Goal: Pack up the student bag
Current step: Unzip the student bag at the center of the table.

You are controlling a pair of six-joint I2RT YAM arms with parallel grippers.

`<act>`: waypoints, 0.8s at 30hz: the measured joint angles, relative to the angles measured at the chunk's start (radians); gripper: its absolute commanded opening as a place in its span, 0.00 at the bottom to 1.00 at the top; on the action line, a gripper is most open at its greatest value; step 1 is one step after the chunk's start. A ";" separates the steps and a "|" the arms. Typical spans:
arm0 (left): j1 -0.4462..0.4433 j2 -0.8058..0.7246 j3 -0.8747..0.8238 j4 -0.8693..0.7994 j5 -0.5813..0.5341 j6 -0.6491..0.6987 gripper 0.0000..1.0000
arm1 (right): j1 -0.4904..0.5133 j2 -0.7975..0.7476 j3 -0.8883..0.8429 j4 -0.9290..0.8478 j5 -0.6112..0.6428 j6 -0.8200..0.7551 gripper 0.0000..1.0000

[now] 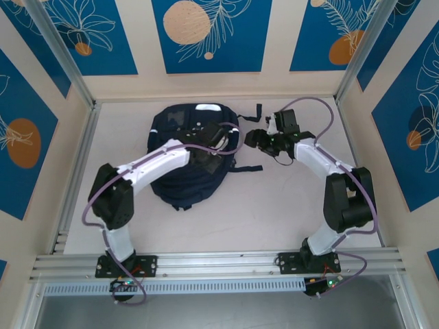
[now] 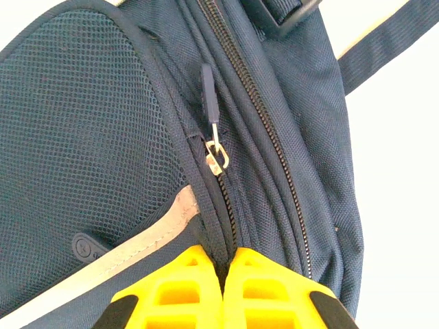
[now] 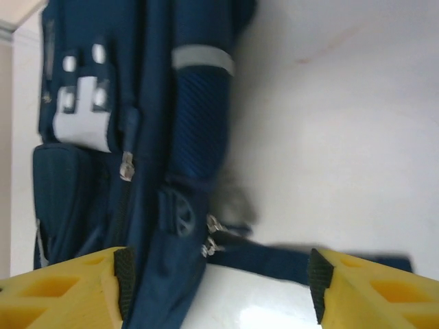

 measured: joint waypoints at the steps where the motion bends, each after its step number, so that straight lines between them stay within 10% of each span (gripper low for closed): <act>1: 0.005 -0.022 -0.021 0.017 0.011 0.002 0.00 | 0.011 0.021 0.031 0.002 -0.011 -0.006 0.63; 24: 0.010 -0.079 -0.102 0.104 0.046 0.002 0.00 | 0.128 0.443 0.481 -0.176 -0.027 -0.027 0.35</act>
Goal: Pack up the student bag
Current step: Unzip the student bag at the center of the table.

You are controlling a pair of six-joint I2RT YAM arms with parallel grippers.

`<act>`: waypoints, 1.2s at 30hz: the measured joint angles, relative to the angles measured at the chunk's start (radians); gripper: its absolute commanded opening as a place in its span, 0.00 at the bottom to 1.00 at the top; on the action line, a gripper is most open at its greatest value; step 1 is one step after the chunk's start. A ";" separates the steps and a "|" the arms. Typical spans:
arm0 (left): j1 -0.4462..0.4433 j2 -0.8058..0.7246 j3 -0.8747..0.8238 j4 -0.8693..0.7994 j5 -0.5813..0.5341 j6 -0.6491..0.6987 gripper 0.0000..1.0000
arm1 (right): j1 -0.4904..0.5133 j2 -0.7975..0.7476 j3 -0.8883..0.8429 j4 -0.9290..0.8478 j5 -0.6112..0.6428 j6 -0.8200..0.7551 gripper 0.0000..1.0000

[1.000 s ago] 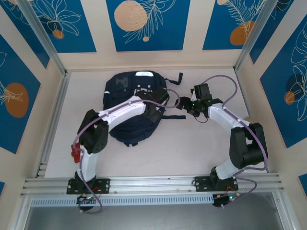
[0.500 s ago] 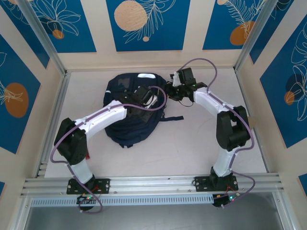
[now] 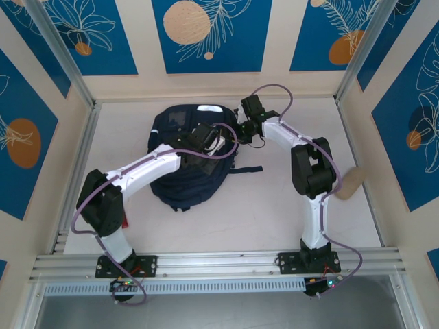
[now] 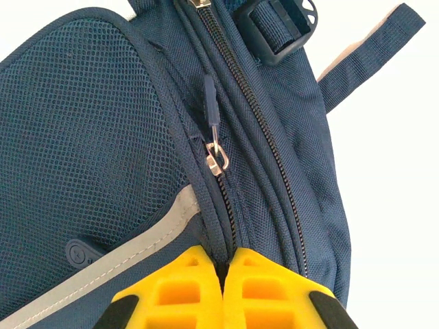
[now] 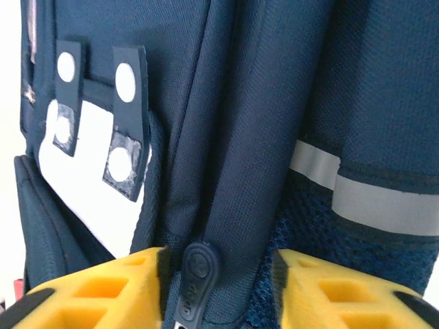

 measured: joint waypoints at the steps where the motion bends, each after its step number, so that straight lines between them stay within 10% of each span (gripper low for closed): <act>1: 0.000 0.000 0.000 0.000 0.002 0.000 0.00 | 0.000 0.002 0.005 -0.008 0.000 -0.002 0.31; 16: 0.002 0.000 0.000 -0.001 0.017 -0.004 0.00 | 0.008 0.002 0.032 -0.051 0.034 -0.012 0.13; 36: 0.006 0.000 0.000 -0.003 0.055 -0.023 0.00 | 0.021 -0.118 -0.106 -0.002 0.106 -0.063 0.21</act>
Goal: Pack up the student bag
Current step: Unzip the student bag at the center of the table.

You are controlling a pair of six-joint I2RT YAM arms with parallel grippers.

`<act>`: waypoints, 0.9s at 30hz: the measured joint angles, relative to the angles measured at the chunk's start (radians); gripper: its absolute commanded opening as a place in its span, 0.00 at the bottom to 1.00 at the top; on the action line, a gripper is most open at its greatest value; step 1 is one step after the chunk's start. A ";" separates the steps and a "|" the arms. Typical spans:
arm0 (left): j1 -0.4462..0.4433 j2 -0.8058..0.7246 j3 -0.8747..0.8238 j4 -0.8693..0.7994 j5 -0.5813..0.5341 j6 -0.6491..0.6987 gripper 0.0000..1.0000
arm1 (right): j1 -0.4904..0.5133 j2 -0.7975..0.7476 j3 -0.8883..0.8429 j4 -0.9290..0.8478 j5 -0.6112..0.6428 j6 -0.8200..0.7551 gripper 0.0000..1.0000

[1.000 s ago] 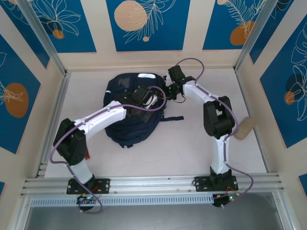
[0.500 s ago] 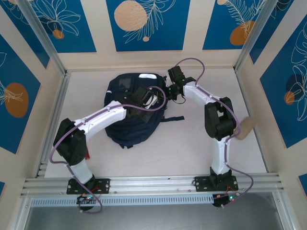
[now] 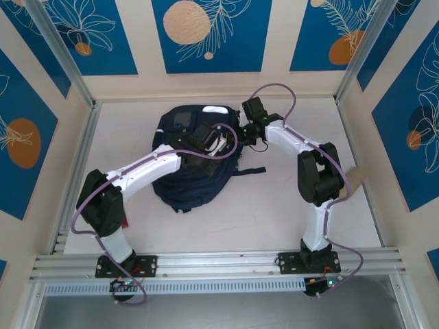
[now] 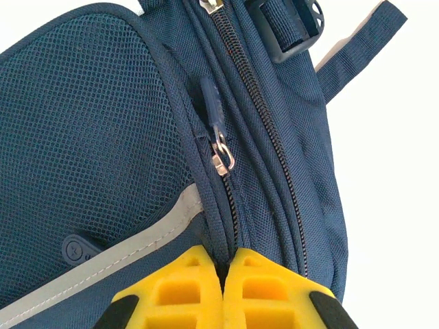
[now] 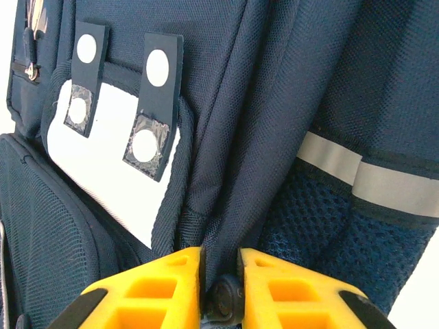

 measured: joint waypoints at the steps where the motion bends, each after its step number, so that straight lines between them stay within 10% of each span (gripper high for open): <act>1: 0.000 0.000 0.000 0.000 0.000 0.000 0.00 | 0.000 0.000 0.000 0.000 0.000 0.000 0.21; 27: 0.006 0.000 0.000 0.003 0.009 -0.017 0.00 | 0.019 -0.132 -0.168 0.134 -0.037 -0.086 0.00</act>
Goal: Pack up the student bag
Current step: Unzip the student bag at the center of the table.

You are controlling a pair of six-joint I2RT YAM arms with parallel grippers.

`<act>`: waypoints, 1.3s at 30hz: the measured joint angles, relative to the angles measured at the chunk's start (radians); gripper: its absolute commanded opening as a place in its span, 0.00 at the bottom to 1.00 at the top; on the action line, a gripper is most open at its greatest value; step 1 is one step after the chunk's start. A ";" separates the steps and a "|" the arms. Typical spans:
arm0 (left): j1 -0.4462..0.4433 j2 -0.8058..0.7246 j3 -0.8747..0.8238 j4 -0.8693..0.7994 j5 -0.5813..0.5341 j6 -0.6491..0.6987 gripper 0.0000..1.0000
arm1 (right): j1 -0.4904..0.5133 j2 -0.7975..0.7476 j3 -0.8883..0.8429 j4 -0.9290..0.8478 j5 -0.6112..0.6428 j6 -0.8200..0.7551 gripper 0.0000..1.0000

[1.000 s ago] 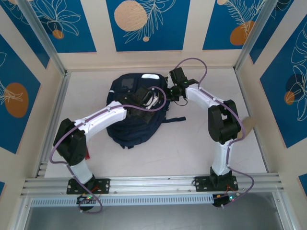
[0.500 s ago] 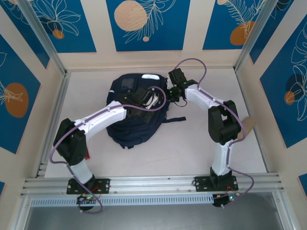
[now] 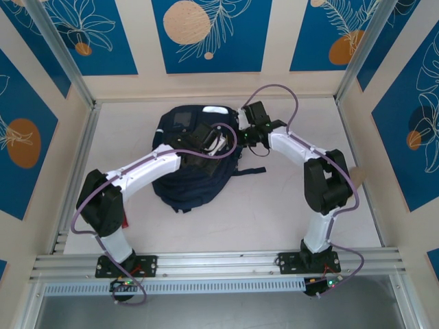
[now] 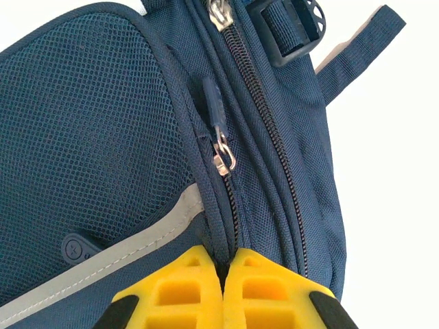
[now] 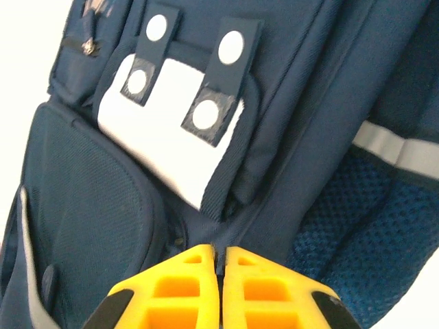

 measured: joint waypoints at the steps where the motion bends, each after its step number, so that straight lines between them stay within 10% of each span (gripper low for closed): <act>1: 0.002 0.000 0.000 0.000 0.003 -0.006 0.00 | -0.005 -0.022 -0.043 0.034 -0.029 -0.004 0.00; 20: 0.040 0.031 0.023 0.036 0.109 -0.079 0.00 | 0.008 -0.273 -0.535 0.486 -0.428 0.043 0.00; 31: 0.122 0.074 0.158 0.036 0.270 -0.053 0.49 | -0.132 -0.364 -0.569 0.515 -0.408 0.128 0.00; 39: 0.153 0.012 0.124 -0.003 0.311 0.085 0.52 | -0.228 -0.361 -0.534 0.472 -0.405 0.164 0.00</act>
